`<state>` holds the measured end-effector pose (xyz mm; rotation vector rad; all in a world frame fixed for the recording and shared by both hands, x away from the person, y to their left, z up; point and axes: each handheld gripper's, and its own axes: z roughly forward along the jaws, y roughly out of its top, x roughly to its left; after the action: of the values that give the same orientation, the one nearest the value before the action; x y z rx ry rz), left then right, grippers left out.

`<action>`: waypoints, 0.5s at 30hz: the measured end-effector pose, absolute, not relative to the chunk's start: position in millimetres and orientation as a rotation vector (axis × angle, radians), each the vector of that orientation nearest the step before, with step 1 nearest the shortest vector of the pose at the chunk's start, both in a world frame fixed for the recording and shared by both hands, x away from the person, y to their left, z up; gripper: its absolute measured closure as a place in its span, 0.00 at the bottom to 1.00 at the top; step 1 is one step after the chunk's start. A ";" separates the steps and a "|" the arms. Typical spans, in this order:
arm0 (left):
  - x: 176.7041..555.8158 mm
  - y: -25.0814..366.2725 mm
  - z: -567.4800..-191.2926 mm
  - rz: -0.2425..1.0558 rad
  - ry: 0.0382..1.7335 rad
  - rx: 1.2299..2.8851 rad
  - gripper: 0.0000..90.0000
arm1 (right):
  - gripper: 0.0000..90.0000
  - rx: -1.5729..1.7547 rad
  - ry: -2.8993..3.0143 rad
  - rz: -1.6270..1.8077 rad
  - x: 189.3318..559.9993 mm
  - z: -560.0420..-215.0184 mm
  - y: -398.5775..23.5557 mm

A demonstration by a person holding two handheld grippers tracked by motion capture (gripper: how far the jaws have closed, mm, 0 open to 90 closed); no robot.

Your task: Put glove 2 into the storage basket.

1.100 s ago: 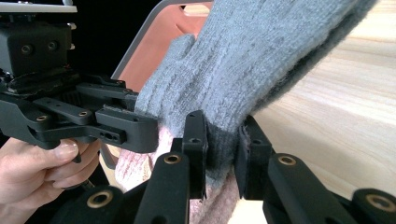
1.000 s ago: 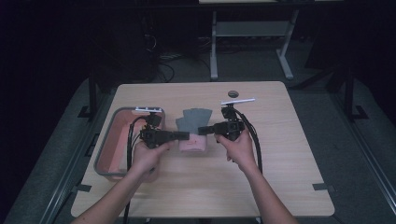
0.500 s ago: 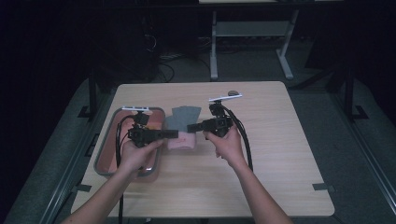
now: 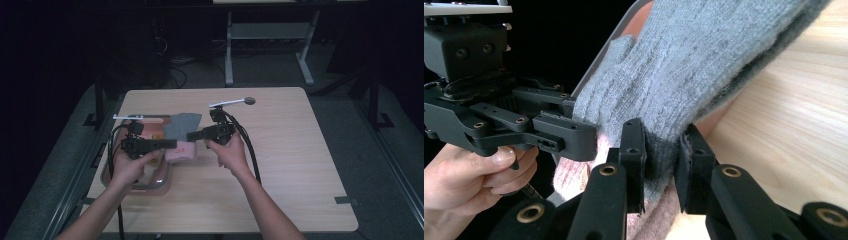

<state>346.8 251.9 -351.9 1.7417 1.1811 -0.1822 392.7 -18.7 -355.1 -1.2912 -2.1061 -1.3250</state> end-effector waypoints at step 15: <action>342.0 278.8 -345.5 -0.154 1.209 1.734 0.76 | 0.84 -1.236 -2.093 -1.306 399.3 -352.4 10.1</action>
<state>342.0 278.8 -345.5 1.7343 1.2087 -0.1537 399.3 10.1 -352.4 -1.2361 -2.0928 -1.3057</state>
